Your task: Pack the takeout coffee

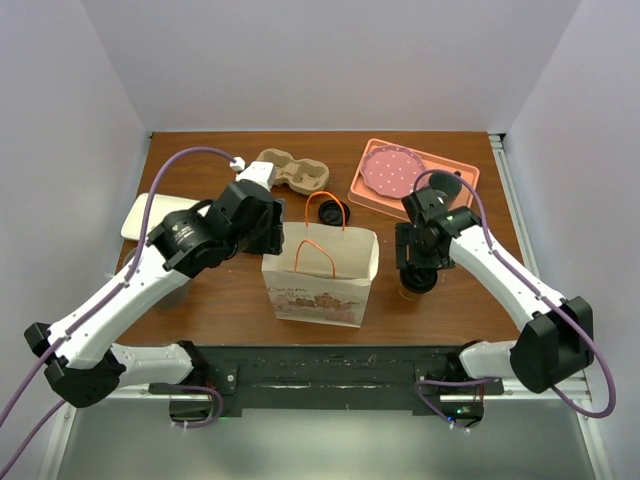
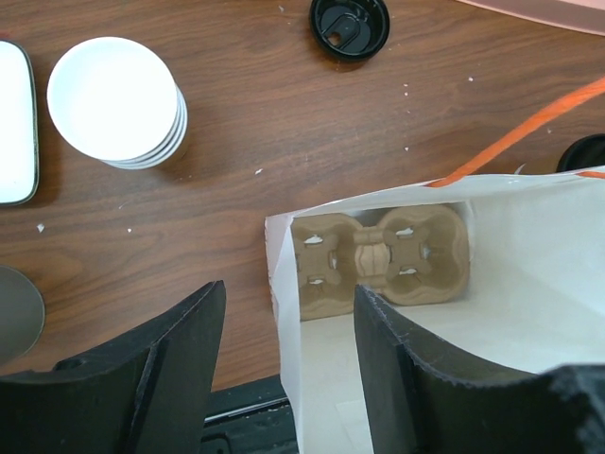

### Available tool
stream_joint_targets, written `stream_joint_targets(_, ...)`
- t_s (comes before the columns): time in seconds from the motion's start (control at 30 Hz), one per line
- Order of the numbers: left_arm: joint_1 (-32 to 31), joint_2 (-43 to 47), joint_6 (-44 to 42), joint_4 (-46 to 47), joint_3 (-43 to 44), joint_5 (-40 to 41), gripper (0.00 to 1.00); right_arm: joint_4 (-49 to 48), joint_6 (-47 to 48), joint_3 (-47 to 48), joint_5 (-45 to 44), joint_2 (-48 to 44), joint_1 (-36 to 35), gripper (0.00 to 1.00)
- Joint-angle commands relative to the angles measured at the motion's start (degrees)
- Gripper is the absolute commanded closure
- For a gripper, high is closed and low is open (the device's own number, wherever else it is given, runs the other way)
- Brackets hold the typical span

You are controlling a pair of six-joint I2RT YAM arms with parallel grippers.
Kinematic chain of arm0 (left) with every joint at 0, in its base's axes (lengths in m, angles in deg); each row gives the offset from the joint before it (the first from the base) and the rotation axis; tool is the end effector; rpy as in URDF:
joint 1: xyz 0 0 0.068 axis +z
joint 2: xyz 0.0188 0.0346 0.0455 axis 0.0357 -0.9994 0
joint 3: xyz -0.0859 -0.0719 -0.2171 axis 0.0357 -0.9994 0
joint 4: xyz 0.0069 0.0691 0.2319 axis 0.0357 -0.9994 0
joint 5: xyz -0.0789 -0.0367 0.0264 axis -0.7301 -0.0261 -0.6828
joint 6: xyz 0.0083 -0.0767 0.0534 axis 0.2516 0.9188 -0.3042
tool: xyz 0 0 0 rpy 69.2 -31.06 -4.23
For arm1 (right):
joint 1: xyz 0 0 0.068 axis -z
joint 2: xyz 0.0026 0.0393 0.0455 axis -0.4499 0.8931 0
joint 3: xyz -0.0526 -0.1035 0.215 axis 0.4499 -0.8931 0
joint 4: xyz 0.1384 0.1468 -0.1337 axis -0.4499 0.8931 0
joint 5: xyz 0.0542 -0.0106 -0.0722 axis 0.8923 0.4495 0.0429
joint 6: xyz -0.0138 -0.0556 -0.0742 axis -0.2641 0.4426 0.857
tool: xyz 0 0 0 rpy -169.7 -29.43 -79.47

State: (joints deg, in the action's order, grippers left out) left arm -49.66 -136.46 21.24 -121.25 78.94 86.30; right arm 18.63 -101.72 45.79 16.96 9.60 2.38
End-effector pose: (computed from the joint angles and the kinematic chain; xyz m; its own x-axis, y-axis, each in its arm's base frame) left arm 0.1856 -0.1585 0.3389 -0.6926 -0.0208 -0.7210 0.1601 0.9702 -0.1817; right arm 0.2352 0.0843 0.1985 -0.9136 0.0287 -0.4055 0.0599 0.9961 -0.0643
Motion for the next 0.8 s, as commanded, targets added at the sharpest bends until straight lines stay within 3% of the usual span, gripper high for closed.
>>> stream_joint_targets(0.0, 1.38, -0.20, -2.16, 1.56, -0.47, -0.69, 0.39, 0.15, -0.43, 2.31, -0.88, -2.16, 0.10, 0.16)
stream_joint_targets(0.77, 2.44, -1.43, -1.37, -2.13, -1.08, -6.40, 0.41, -2.04, 1.42, -3.39, -0.53, -2.25, 0.19, 0.16)
